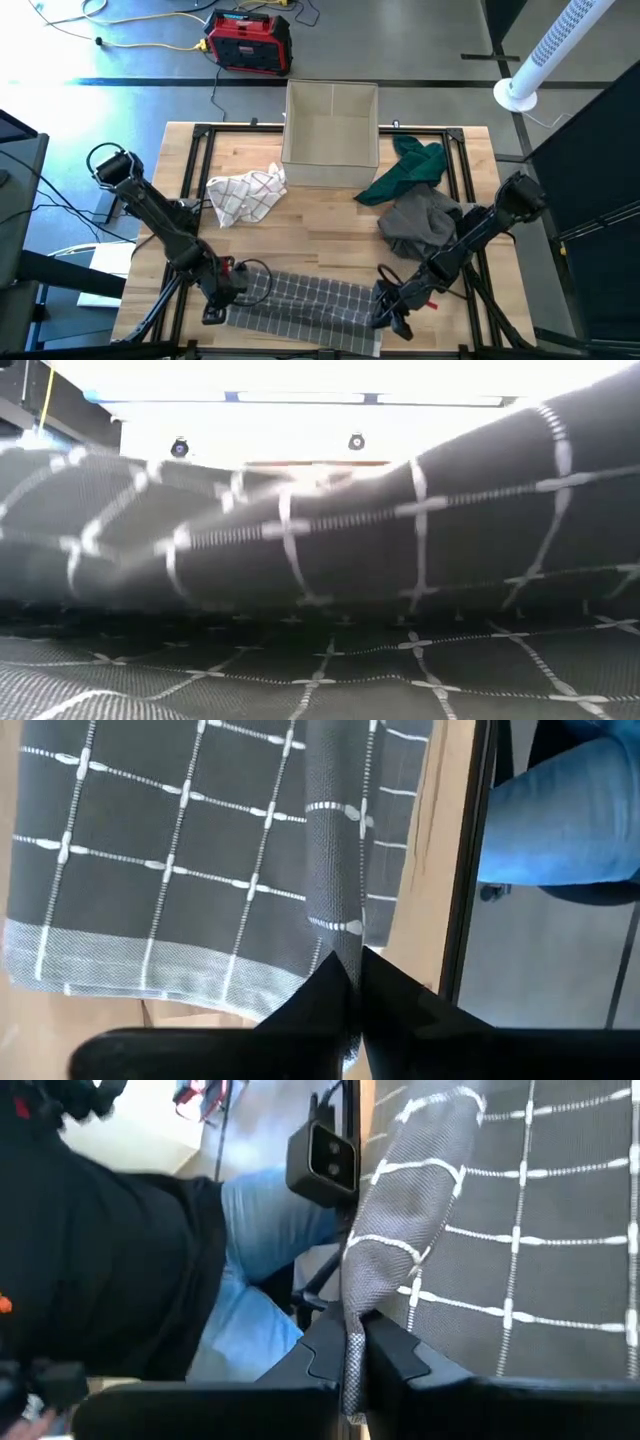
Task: Fold towel
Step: Fold the grey checkered towel
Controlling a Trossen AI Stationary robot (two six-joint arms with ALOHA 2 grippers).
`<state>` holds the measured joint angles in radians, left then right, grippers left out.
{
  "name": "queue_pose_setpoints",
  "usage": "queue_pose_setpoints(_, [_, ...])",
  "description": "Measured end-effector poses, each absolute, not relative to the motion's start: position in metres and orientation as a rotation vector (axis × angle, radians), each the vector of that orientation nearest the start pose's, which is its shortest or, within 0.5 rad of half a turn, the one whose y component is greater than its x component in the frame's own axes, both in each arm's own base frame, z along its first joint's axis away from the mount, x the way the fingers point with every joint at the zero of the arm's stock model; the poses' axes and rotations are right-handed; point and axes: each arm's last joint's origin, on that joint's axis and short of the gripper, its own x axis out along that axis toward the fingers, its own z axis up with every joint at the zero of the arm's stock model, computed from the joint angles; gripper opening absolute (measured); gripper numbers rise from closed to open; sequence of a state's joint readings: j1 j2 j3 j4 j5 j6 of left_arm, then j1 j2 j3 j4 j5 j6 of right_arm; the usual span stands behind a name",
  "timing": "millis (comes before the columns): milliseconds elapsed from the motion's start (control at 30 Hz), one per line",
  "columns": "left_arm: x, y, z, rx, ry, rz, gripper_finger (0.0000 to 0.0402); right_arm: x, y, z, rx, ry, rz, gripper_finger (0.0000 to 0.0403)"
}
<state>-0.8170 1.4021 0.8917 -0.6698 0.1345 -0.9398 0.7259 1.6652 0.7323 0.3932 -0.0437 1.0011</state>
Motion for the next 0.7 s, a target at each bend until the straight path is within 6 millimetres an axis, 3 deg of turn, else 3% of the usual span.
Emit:
queue_pose_setpoints(333, [0.172, -0.201, 0.193, -0.457, 1.52, -0.199, 0.0088, 0.23, 0.225, 0.153, 0.843, 0.94, 0.446, 0.012])
queue_pose_setpoints(533, [0.169, -0.201, 0.188, -0.43, 1.573, -0.186, 0.009, 0.225, 0.23, 0.154, 0.854, 0.972, 0.474, 0.0123])
queue_pose_setpoints(700, [0.176, -0.189, 0.19, -0.32, 1.407, -0.049, 0.0087, 0.232, 0.223, 0.158, 0.747, 0.82, 0.413, 0.0124])
